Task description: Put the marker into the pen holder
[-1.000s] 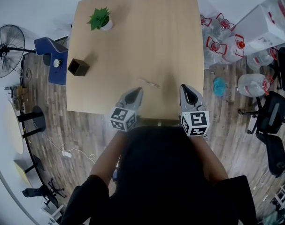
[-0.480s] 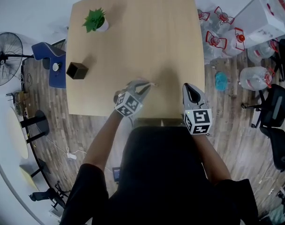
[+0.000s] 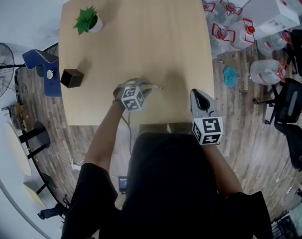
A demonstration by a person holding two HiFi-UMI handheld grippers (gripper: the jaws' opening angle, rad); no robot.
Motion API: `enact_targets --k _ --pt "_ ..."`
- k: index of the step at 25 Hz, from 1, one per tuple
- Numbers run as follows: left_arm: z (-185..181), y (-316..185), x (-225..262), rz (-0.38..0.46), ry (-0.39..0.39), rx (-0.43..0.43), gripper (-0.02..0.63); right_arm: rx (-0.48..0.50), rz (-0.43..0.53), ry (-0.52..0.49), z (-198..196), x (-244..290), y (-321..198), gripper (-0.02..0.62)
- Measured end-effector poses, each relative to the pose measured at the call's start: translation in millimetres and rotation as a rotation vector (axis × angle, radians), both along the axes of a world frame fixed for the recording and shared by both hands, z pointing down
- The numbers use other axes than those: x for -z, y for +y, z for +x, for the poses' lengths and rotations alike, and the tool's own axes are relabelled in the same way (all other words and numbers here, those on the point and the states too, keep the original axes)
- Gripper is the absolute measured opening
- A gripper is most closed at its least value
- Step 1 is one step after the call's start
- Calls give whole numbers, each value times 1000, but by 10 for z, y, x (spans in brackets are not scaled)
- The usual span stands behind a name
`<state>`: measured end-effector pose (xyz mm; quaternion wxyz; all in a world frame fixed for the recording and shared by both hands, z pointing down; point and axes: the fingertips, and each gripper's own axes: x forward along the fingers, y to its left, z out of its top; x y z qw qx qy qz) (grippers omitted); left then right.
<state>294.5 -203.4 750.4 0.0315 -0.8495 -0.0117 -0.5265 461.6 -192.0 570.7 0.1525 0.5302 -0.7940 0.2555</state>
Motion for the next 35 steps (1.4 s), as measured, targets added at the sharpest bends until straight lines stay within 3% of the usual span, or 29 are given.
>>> enact_targets --k 6,13,21,27,35 --pt "25 -35 -249 4 -68 -108 104 -15 -26 18 104 -127 45 3" --pt "-57 -40 -499 12 -140 -173 80 -30 -29 20 160 -135 68 3" --pt "-21 58 -478 -35 -179 -132 48 -31 -40 18 190 -165 146 3" --pt "0 105 -277 -47 -119 14 46 -5 -20 11 216 -124 171 3" --pt "-254 35 548 -22 159 485 46 107 27 -21 -40 -18 -3 3"
